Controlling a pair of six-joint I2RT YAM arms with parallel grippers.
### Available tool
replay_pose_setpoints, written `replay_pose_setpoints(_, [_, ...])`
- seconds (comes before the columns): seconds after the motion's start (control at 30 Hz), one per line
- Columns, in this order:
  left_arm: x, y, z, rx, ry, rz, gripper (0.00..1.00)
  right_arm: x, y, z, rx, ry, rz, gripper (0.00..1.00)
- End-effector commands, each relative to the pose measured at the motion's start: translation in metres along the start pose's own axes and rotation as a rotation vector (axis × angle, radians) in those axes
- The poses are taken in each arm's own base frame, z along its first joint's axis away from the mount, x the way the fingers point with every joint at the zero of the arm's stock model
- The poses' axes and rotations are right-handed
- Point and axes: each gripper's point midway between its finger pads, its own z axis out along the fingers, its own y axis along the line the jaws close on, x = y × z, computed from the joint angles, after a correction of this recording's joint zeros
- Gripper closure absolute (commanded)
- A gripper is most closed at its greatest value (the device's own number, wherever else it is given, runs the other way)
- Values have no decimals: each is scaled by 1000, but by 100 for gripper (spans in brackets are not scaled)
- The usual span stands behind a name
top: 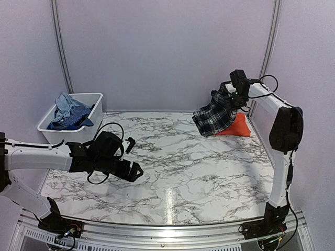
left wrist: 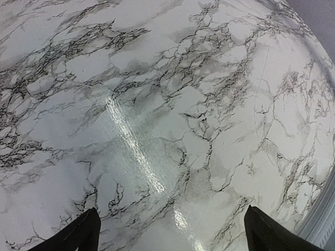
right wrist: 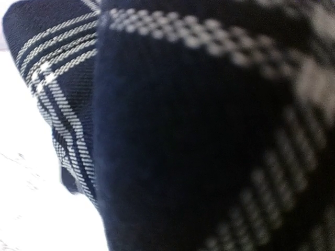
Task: Fold and stack the mixed laundry pile
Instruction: Place the square-folded skirt at the corner of the board.
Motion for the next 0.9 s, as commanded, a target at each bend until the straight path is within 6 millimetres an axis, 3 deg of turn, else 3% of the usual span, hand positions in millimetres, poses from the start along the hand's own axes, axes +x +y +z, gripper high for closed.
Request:
replay_pose_setpoints(0.0, [2, 2, -1, -2, 20, 8, 1, 2, -25, 16, 29, -28, 8, 100])
replay_pose_setpoints(0.23, [7, 4, 1, -6, 39, 6, 1, 12, -64, 45, 77, -23, 35, 100])
replay_pose_setpoints(0.4, [8, 5, 4, -12, 55, 9, 1, 21, -74, 69, 42, -16, 66, 99])
replay_pose_setpoints(0.47, [9, 5, 5, -15, 60, 9, 1, 21, -72, 78, 32, -12, 71, 91])
replay_pose_setpoints(0.5, [10, 6, 6, -17, 65, 9, 1, 25, -89, 83, 50, -4, 94, 81])
replay_pose_setpoints(0.63, [11, 8, 7, -24, 78, 5, 1, 30, -113, 93, 127, 21, 126, 49])
replay_pose_setpoints(0.87, [9, 10, 9, -33, 84, -3, 1, 10, -167, 51, 355, -30, 174, 13])
